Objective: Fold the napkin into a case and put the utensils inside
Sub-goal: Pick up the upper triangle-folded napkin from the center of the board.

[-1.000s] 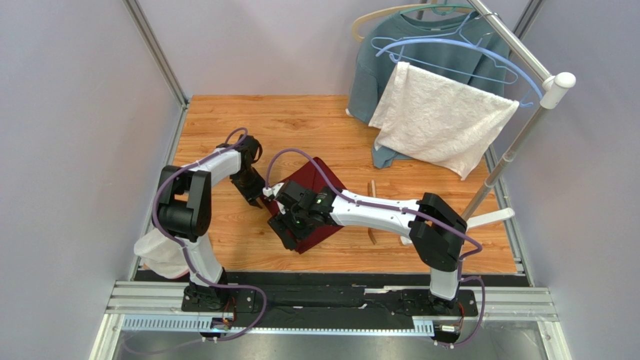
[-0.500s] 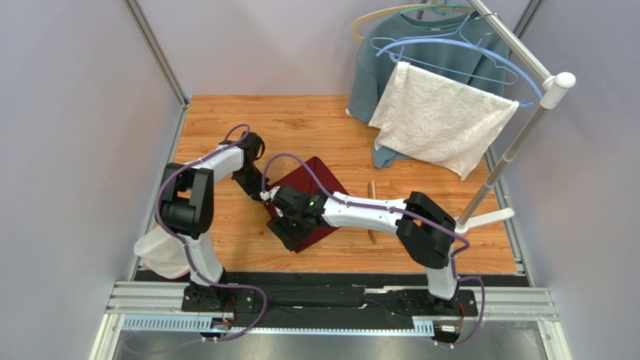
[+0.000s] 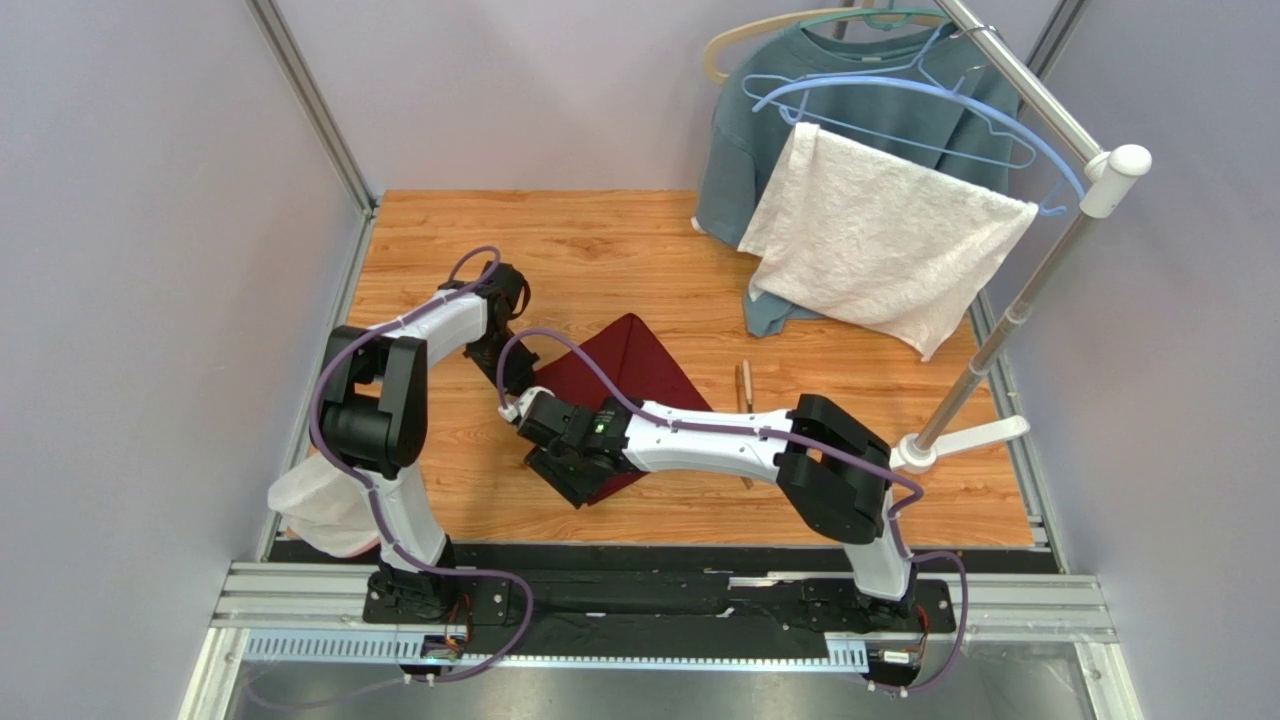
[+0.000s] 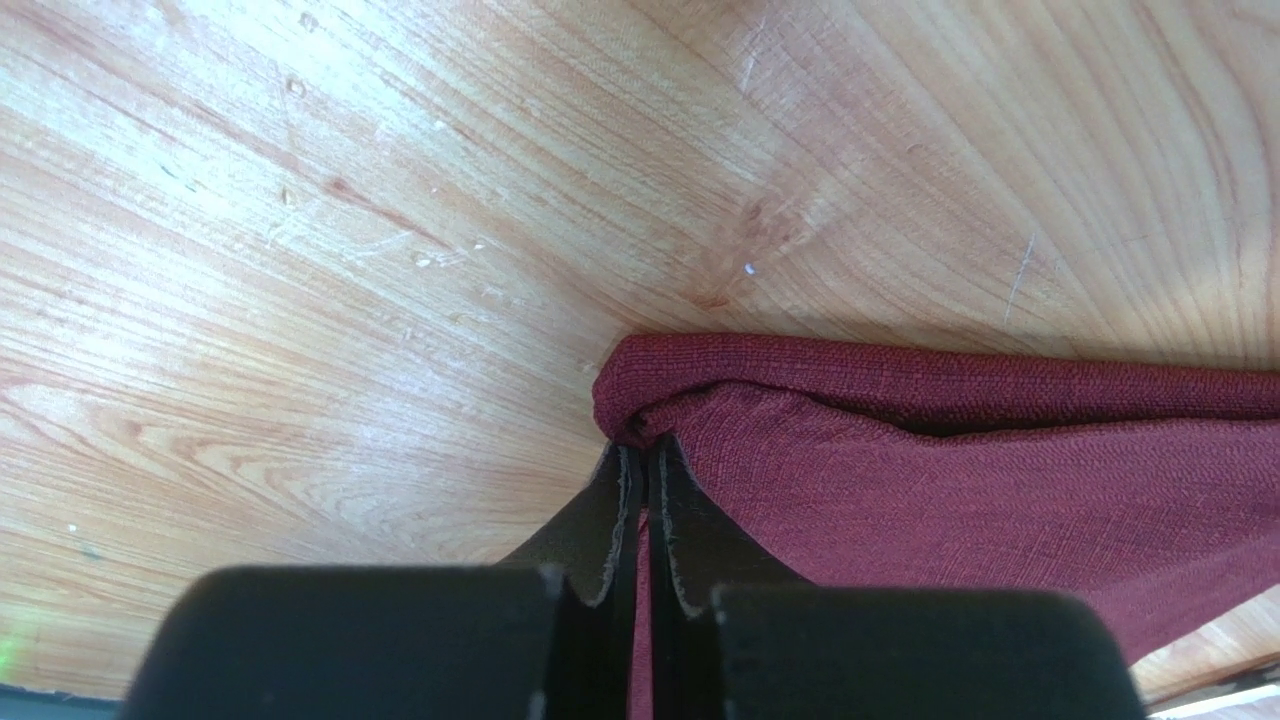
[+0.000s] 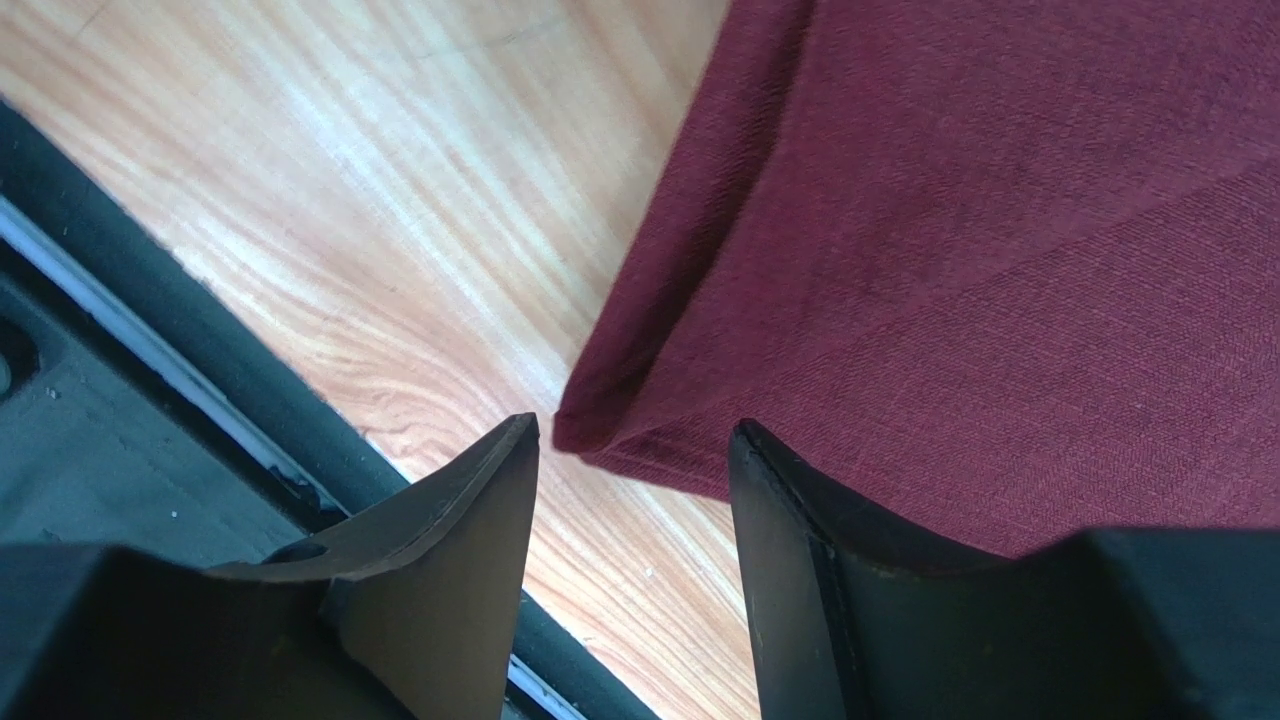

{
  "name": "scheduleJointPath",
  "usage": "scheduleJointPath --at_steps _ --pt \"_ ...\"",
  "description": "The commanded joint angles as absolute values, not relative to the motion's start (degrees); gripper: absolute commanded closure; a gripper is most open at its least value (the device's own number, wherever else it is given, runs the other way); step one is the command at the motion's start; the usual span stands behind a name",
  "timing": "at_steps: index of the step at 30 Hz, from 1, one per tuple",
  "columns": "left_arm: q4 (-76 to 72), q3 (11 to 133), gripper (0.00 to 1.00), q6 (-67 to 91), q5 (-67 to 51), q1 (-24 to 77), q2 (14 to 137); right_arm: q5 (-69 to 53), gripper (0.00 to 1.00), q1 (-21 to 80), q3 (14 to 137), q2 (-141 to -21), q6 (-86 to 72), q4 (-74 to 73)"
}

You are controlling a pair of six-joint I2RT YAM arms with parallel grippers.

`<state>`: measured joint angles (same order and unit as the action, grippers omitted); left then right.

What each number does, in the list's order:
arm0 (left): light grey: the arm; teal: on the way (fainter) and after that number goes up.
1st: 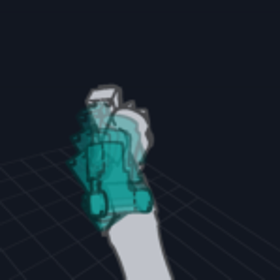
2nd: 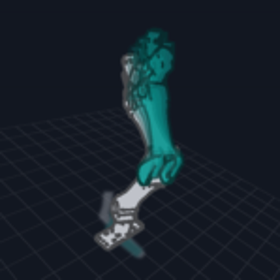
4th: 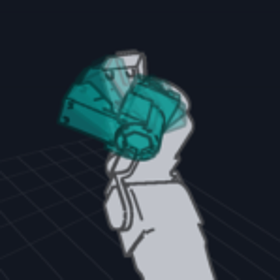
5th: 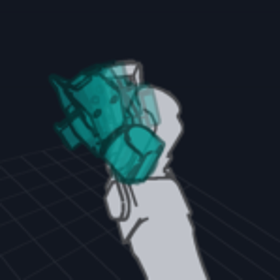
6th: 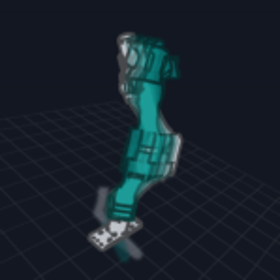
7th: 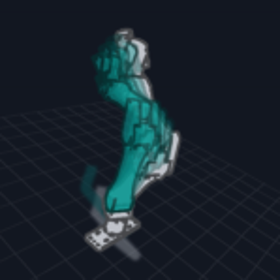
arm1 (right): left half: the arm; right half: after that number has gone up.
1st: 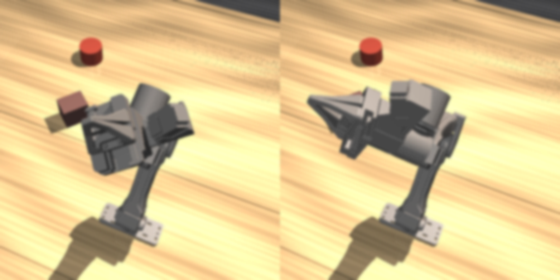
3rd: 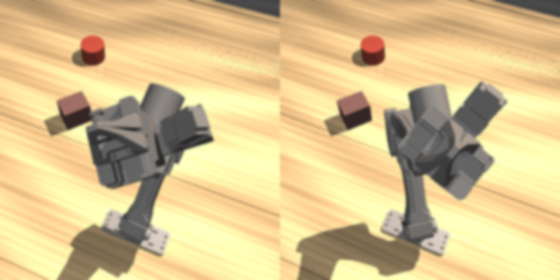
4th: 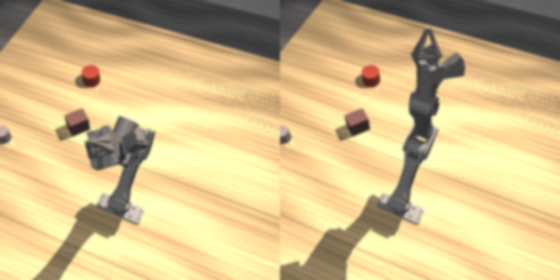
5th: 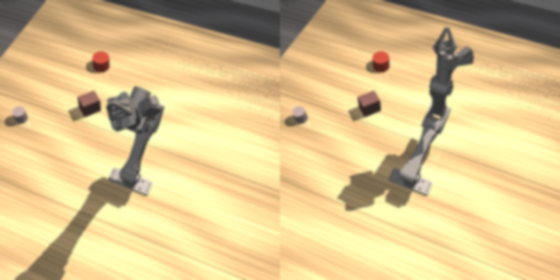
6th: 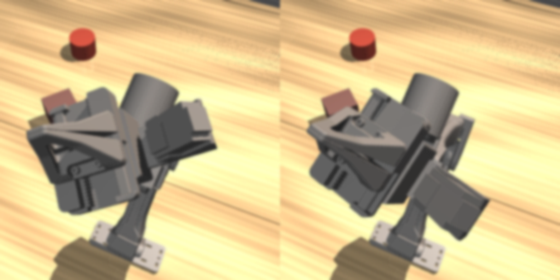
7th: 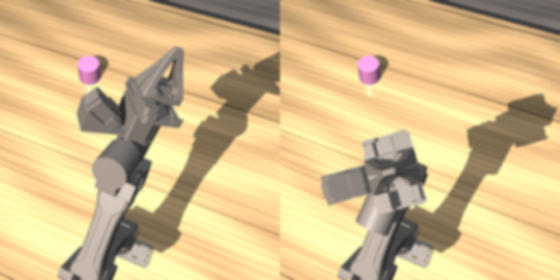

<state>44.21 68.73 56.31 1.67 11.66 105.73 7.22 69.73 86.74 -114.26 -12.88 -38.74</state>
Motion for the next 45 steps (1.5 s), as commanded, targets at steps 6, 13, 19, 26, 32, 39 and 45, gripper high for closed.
scheduleJointPath --at_steps 6,13,19,26,32,39,45 --pt "42.5 67.9 1.0 56.1 4.2 11.6 104.3 6.9 0.46 71.1 89.4 -116.0 -7.6 -36.7" --pt "42.2 67.8 1.0 55.3 4.0 11.5 104.2 5.4 0.48 70.8 88.7 -117.4 -5.5 -33.8" --pt "41.8 67.6 1.0 54.8 4.1 11.3 104.0 4.7 0.51 70.1 86.7 -120.0 -5.4 -31.8" --pt "40.8 67.1 1.0 53.5 2.8 10.8 103.7 8.1 0.59 70.2 83.3 -122.3 -7.7 -31.9" --pt "39.0 66.3 1.0 52.1 1.1 9.9 103.0 8.9 0.78 69.7 79.7 -122.2 -9.8 -30.5" --pt "38.2 65.9 1.0 49.7 -0.9 9.1 100.1 11.0 1.0 69.6 82.5 -118.8 -10.6 -33.5" --pt "39.7 66.5 1.0 48.6 -2.2 6.8 93.0 4.5 1.0 69.9 86.3 -112.8 -11.4 -33.8"
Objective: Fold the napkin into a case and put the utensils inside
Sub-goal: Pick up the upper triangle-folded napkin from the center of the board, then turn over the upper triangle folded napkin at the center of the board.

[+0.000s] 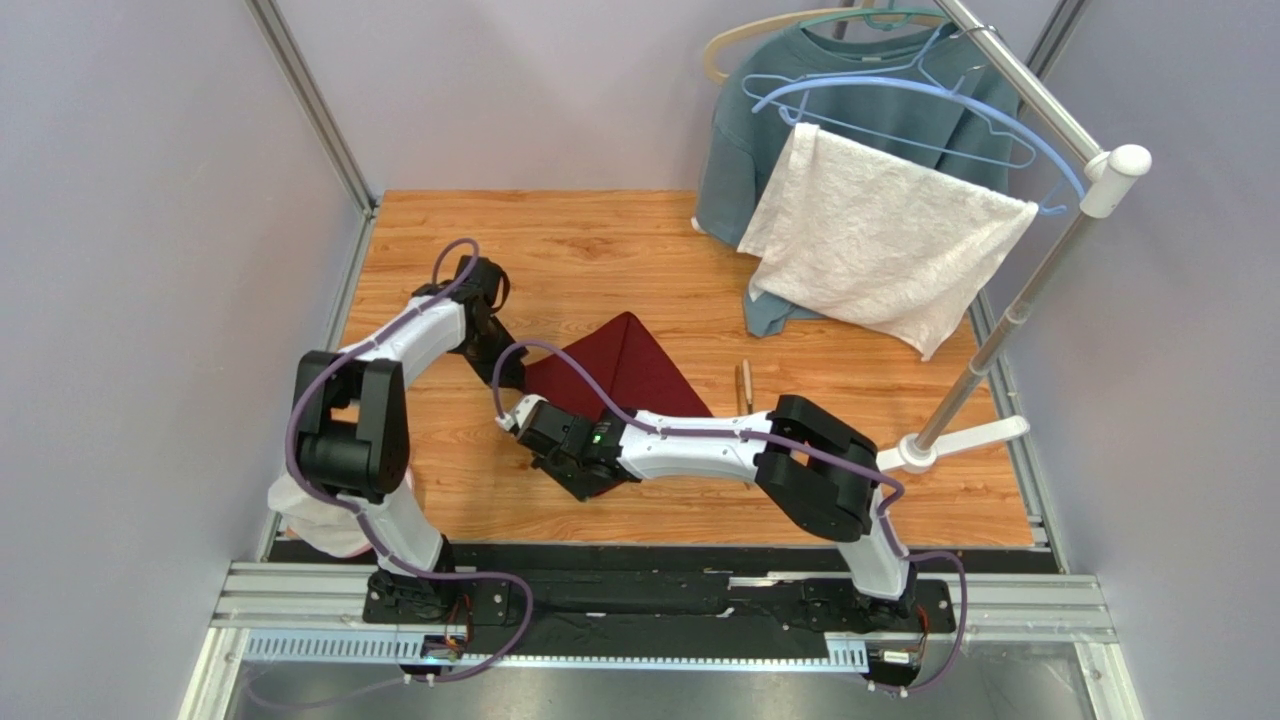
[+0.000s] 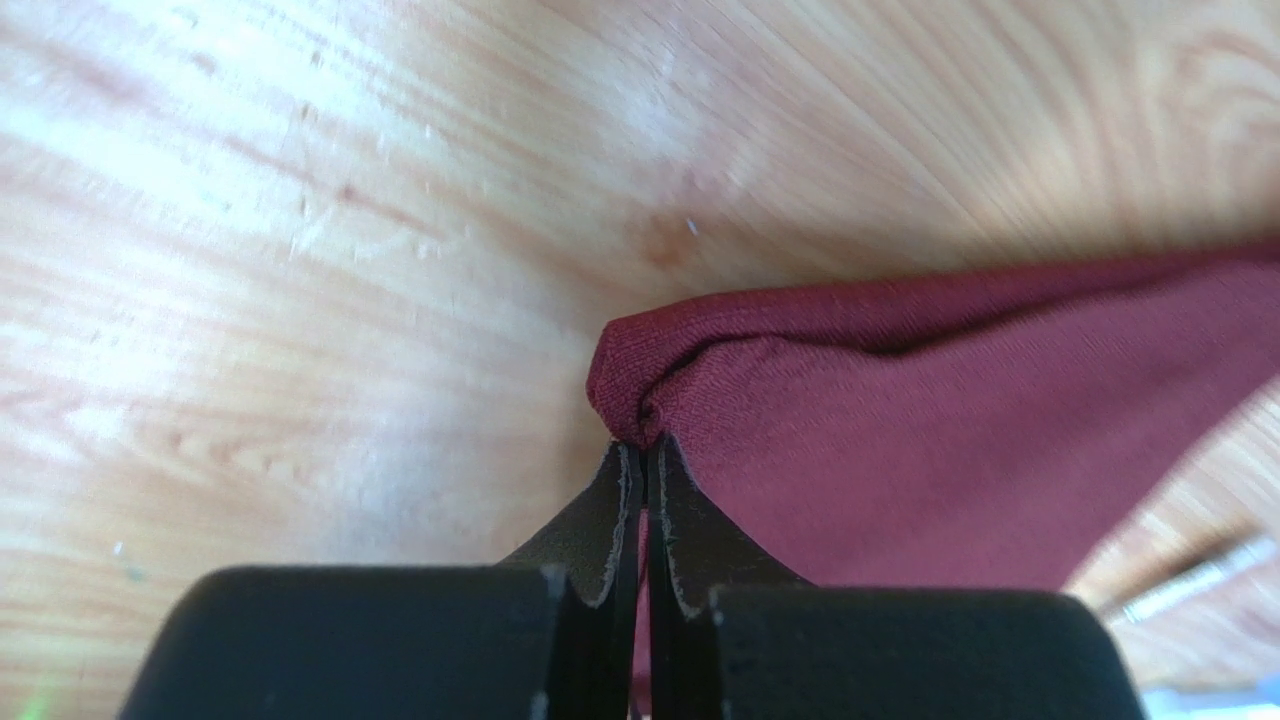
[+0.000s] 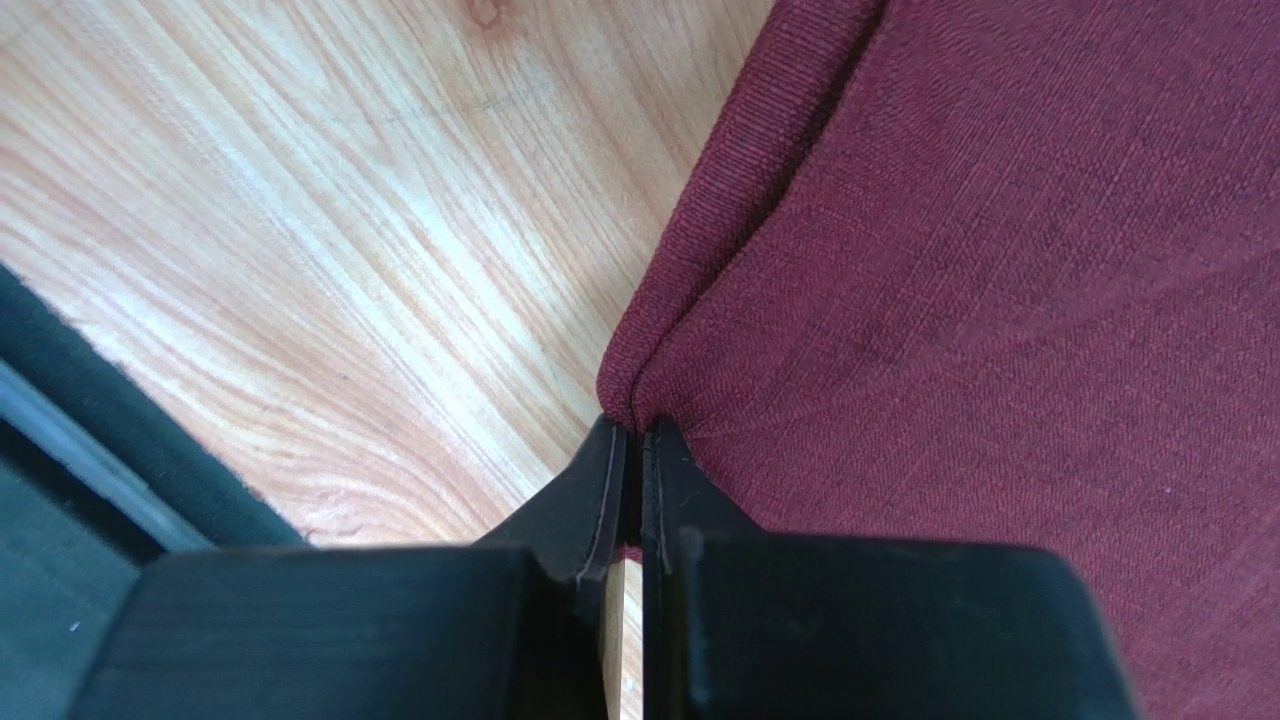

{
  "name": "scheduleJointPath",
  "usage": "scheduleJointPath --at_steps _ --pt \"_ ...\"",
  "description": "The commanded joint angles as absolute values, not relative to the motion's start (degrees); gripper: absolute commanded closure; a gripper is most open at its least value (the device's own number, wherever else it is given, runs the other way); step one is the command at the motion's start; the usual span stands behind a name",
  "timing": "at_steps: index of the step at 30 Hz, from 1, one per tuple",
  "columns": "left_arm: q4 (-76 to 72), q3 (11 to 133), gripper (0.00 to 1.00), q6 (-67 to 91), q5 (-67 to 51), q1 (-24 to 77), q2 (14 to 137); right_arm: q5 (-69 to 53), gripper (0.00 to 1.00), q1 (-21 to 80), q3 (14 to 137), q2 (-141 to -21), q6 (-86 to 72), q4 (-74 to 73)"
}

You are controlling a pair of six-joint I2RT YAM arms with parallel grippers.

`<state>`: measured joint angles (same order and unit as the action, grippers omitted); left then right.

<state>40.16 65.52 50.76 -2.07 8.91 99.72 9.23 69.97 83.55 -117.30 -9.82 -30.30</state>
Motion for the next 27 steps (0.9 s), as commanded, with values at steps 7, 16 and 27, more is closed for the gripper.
scheduleJointPath --at_steps 7,16,27 --pt "43.7 67.2 1.0 45.8 -4.5 3.3 85.5 -3.8 1.0 69.9 91.0 -109.9 -15.5 -32.4" --pt "51.8 68.8 1.0 41.8 -5.7 -9.4 70.6 -22.0 1.0 70.6 100.4 -111.5 -25.2 -21.9" --pt "49.8 78.4 1.0 39.5 -5.6 -9.9 64.8 -35.2 1.0 68.5 89.6 -104.7 -41.2 6.1"
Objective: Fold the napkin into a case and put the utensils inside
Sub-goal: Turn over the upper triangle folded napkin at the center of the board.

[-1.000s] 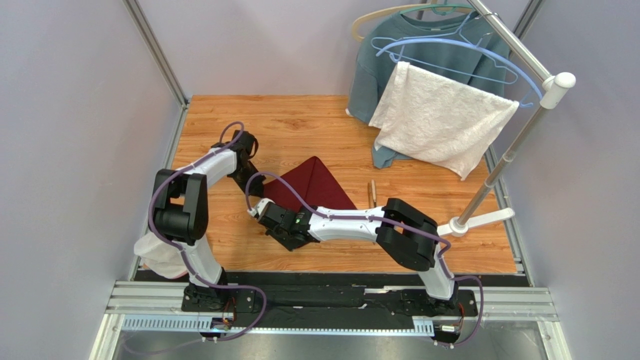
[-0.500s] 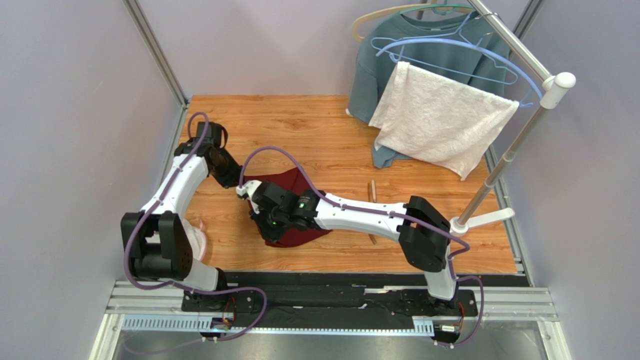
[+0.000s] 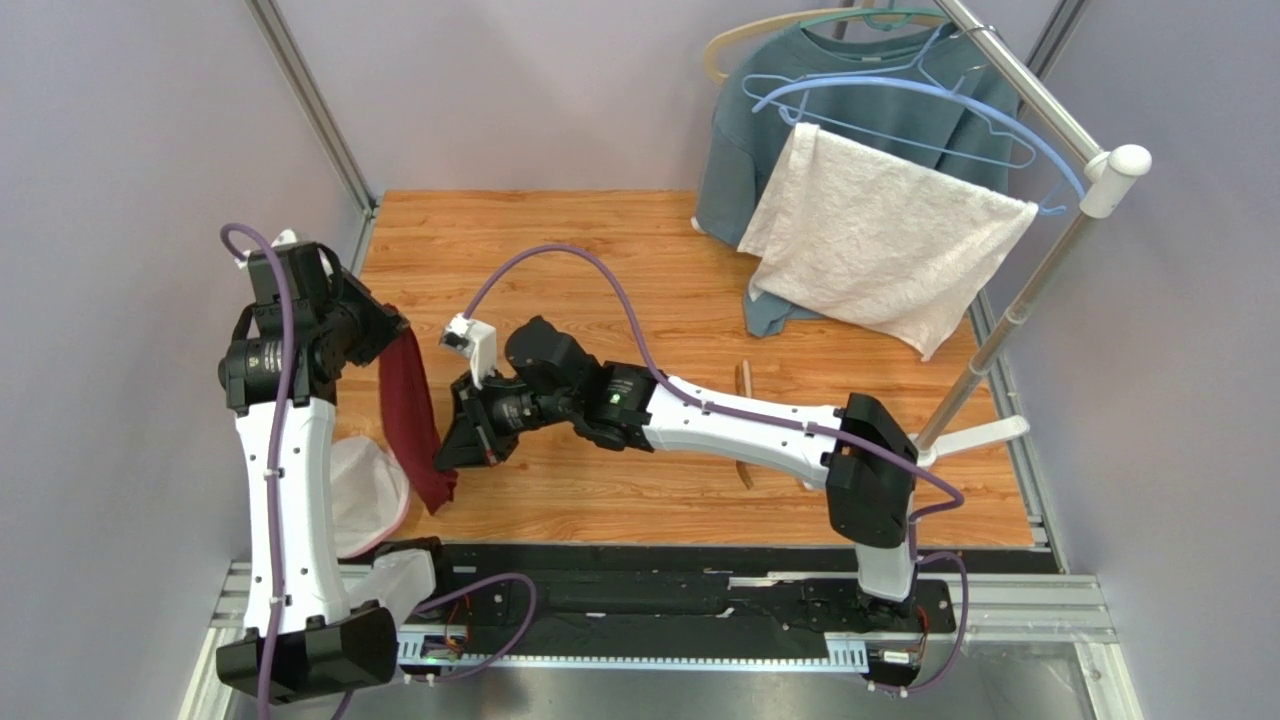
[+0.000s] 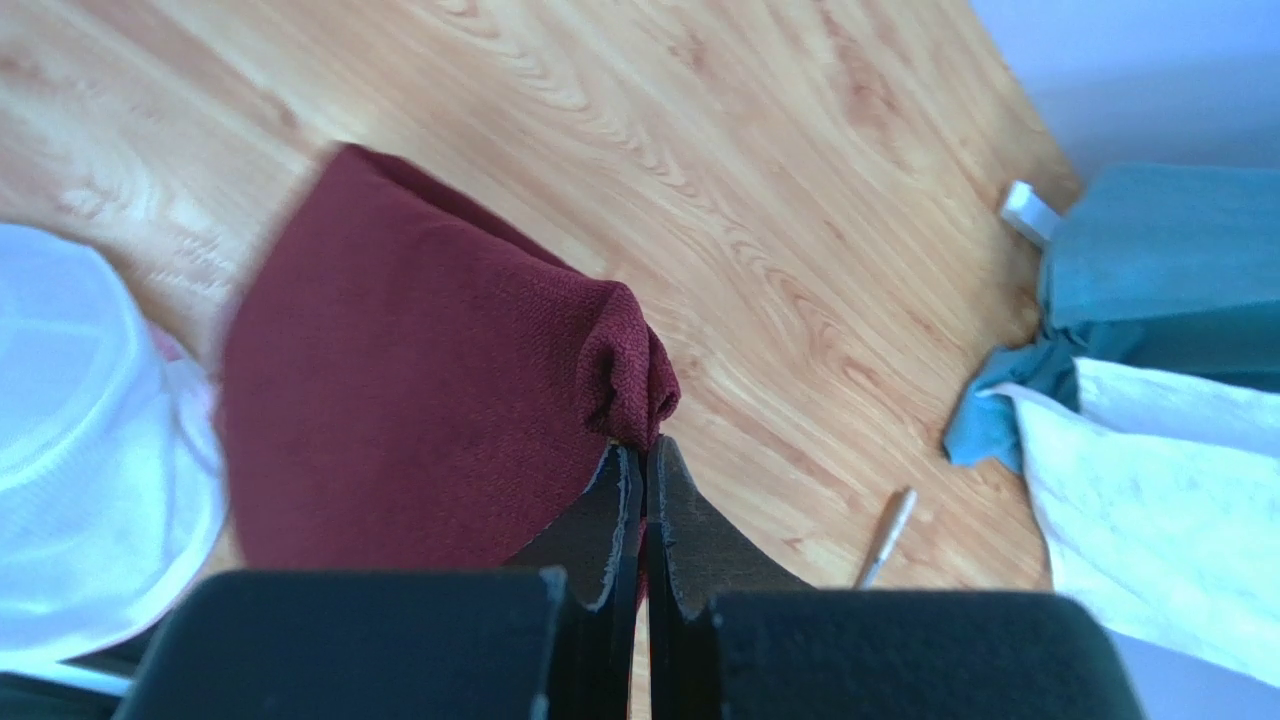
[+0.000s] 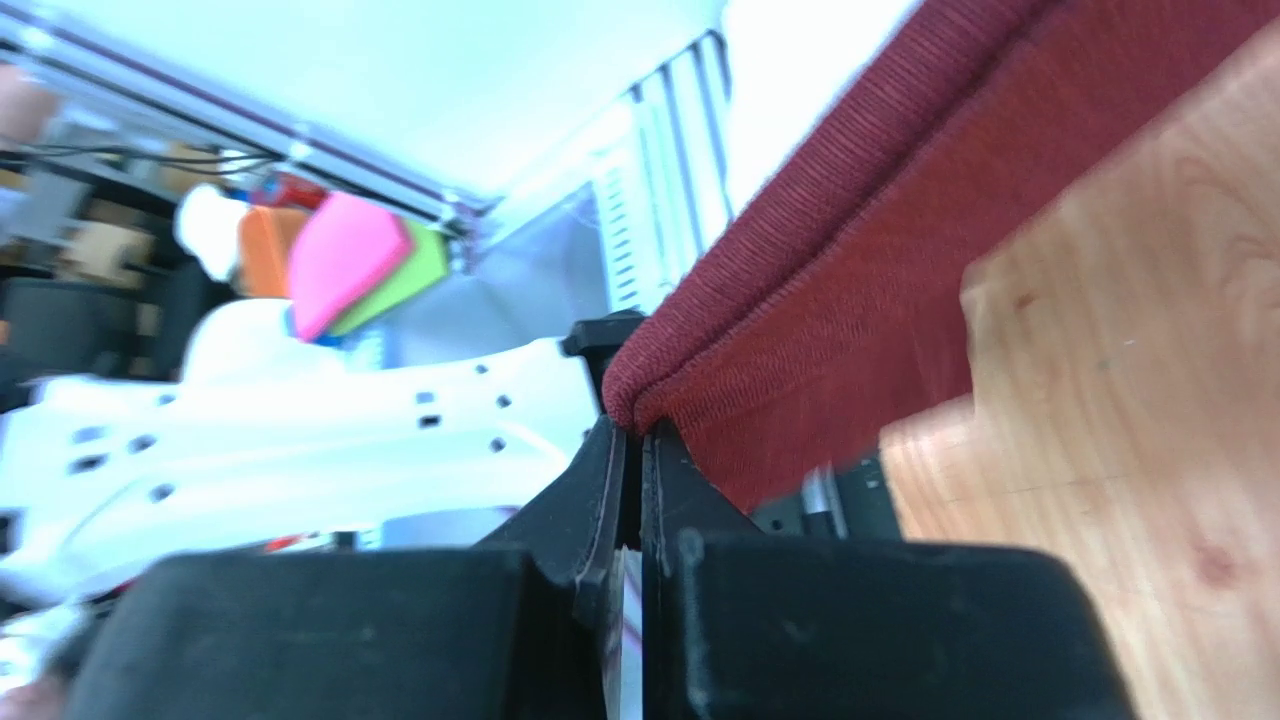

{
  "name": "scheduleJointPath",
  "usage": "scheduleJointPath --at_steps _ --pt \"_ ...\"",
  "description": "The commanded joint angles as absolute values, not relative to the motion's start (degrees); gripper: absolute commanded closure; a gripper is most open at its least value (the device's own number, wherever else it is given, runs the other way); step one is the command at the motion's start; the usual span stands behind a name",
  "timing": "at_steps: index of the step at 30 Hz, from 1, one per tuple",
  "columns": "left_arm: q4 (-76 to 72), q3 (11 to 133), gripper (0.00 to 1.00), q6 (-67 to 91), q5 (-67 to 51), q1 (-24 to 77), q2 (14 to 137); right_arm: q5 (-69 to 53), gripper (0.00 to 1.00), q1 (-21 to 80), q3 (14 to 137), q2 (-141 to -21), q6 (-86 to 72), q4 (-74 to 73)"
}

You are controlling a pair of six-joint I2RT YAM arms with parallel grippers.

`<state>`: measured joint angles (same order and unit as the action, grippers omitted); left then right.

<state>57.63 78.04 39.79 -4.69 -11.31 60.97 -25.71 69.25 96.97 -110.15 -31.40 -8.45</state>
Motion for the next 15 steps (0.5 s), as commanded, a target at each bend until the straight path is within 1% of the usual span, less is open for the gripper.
scheduleJointPath --at_steps 1,2,3,4,6,8,9,12,15 --pt "48.7 77.9 1.0 39.6 -6.1 -7.8 68.0 -37.2 1.0 67.7 84.9 -104.6 -43.0 8.7" --pt "47.4 77.3 1.0 40.0 -6.0 -6.5 69.7 -38.0 1.0 66.8 82.1 -104.7 -45.0 11.0" --pt "44.2 76.7 1.0 40.3 -5.4 -4.9 71.4 -38.3 1.0 65.3 79.5 -104.9 -48.0 16.3" --pt "41.9 75.0 1.0 40.7 -5.7 -2.4 74.7 -38.8 1.0 64.5 73.7 -105.0 -49.4 19.3" --pt "35.9 73.5 1.0 41.6 -4.5 -0.2 80.8 -39.7 1.0 62.0 69.0 -106.6 -52.8 27.4" --pt "32.7 73.8 1.0 41.8 -4.1 4.1 85.6 -40.8 1.0 59.2 62.8 -107.3 -54.1 33.4" --pt "30.5 75.4 1.0 41.8 -3.4 5.2 90.6 -40.9 1.0 58.1 60.7 -107.6 -54.6 34.5" --pt "27.5 80.2 1.0 42.2 -4.4 8.7 99.3 -42.4 1.0 53.7 53.8 -109.1 -57.5 41.5" --pt "25.7 83.7 1.0 42.1 -3.0 12.3 103.9 -43.3 1.0 50.2 49.0 -108.7 -57.0 42.0"
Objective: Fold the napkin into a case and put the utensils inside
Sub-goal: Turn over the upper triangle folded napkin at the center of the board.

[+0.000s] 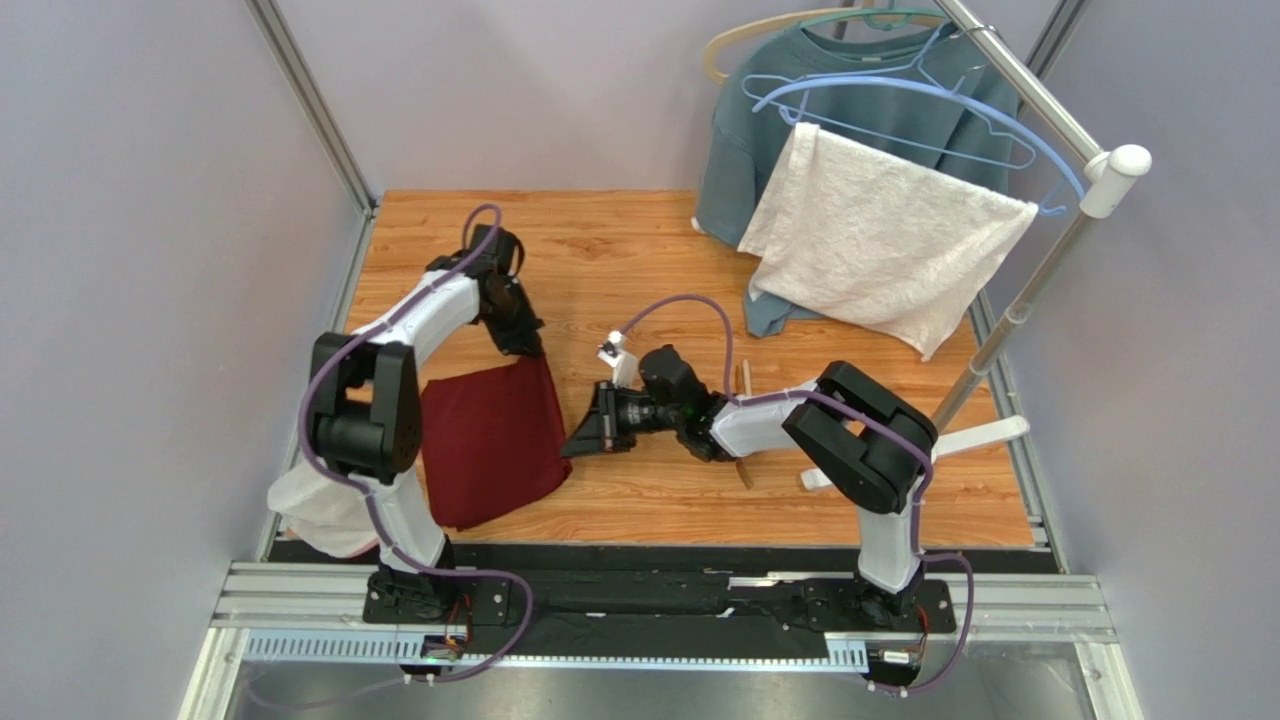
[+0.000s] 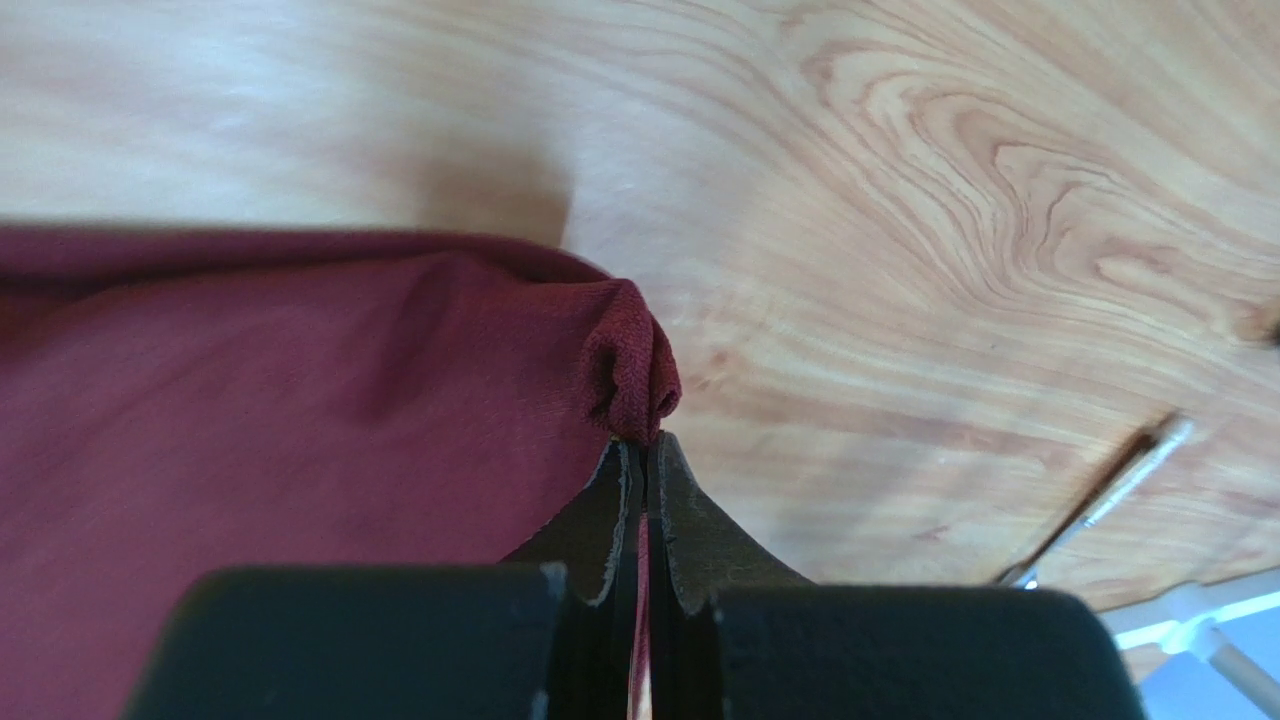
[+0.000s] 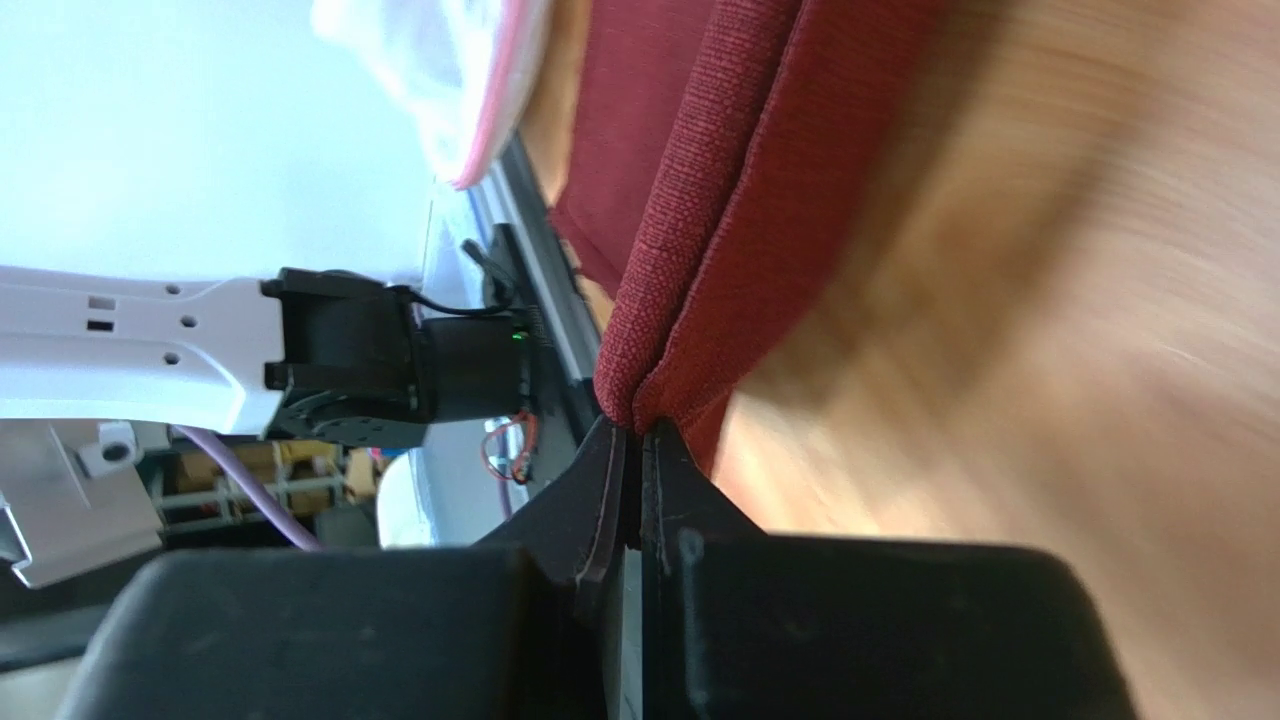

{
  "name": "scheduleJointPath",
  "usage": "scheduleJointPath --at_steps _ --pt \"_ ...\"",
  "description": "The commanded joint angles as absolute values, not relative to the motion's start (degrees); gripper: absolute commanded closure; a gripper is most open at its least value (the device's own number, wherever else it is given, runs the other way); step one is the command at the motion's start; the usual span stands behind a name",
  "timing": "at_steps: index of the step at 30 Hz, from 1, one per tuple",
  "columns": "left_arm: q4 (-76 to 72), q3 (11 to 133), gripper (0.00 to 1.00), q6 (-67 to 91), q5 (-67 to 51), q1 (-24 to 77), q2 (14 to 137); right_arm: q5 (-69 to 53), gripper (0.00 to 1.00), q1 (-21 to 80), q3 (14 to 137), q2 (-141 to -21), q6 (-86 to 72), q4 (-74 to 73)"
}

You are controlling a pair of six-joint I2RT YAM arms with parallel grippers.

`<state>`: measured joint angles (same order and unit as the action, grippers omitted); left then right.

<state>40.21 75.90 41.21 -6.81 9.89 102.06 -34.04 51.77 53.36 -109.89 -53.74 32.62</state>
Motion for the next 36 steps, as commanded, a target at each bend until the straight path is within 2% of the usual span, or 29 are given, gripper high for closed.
scheduleJointPath --at_steps 1,16,18,19,21,22,23,24,25,28,30,33,36 --pt "25.3 84.5 1.0 42.1 -2.9 13.5 104.9 -44.1 1.0 49.5 48.3 -108.6 -55.6 41.4" --pt "23.1 96.1 1.0 40.5 -7.4 18.8 120.8 -43.3 1.0 41.9 42.4 -108.6 -47.7 32.5" --pt "23.3 97.1 1.0 39.8 -6.6 19.7 120.9 -41.3 0.96 41.2 42.8 -107.6 -43.9 28.1" --pt "23.5 97.6 0.93 39.7 -6.4 19.9 120.9 -40.6 0.95 41.0 43.6 -107.1 -42.1 23.0" --pt "24.8 99.3 0.84 38.5 -5.6 20.6 120.5 -37.1 0.83 40.5 44.0 -105.7 -37.6 18.1" --pt "26.7 100.2 0.72 38.0 -5.6 20.8 120.4 -35.4 0.69 40.4 46.1 -104.8 -35.6 10.3" --pt "28.3 103.0 0.55 37.3 -6.0 21.1 120.7 -33.7 0.62 40.3 47.5 -104.4 -33.8 5.1" --pt "30.6 104.8 0.44 36.3 -6.2 21.2 120.9 -29.8 0.56 40.1 48.8 -104.1 -31.9 0.9" --pt "35.0 106.6 0.41 35.7 -6.3 21.2 120.9 -28.6 0.49 39.8 49.6 -102.7 -29.5 -5.3" --pt "38.7 107.5 0.4 33.5 -6.1 21.2 117.3 -22.9 0.38 39.7 51.2 -98.1 -26.5 -12.7" --pt "39.9 105.1 0.39 31.4 -4.7 21.1 112.4 -18.4 0.36 39.7 52.8 -96.2 -25.7 -15.6" --pt "43.1 101.2 0.45 29.4 -4.3 21.1 106.6 -15.8 0.36 39.2 56.2 -96.5 -24.5 -19.0" --pt "46.8 95.9 0.5 28.1 -3.4 20.9 101.5 -16.7 0.41 38.5 61.4 -100.2 -25.0 -20.5"
